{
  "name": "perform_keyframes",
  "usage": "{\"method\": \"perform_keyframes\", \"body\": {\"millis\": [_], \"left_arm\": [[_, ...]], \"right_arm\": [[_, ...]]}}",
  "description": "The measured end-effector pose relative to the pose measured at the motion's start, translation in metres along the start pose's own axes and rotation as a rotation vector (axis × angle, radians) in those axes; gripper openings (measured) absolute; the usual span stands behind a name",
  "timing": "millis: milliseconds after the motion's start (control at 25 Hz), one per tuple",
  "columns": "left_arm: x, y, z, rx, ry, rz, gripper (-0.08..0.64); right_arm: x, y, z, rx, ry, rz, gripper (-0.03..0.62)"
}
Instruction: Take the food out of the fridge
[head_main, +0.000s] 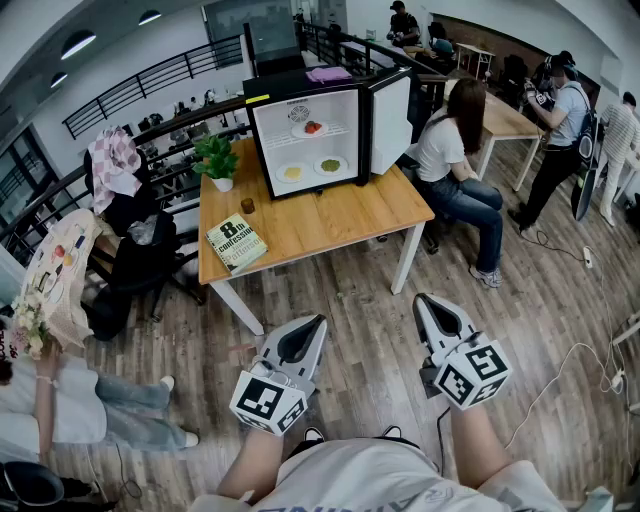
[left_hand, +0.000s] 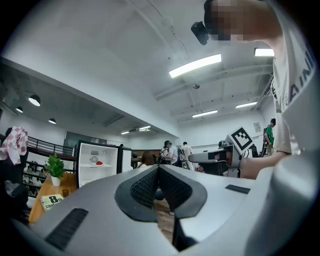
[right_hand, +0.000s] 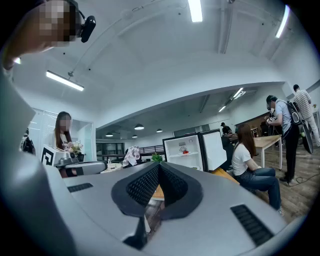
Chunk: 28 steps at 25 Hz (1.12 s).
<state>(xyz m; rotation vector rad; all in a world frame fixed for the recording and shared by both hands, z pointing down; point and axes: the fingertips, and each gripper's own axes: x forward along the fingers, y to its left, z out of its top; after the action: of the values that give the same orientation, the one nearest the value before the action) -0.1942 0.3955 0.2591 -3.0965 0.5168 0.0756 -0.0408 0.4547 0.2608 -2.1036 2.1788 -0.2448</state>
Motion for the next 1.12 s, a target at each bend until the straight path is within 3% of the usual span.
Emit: {"method": "perform_keyframes", "body": {"millis": [1120], "left_arm": [[-0.004, 0.002, -0.009, -0.009, 0.010, -0.008, 0.009]], "right_arm": [[0.002, 0.003, -0.011, 0.047, 0.018, 0.004, 0.020]]}}
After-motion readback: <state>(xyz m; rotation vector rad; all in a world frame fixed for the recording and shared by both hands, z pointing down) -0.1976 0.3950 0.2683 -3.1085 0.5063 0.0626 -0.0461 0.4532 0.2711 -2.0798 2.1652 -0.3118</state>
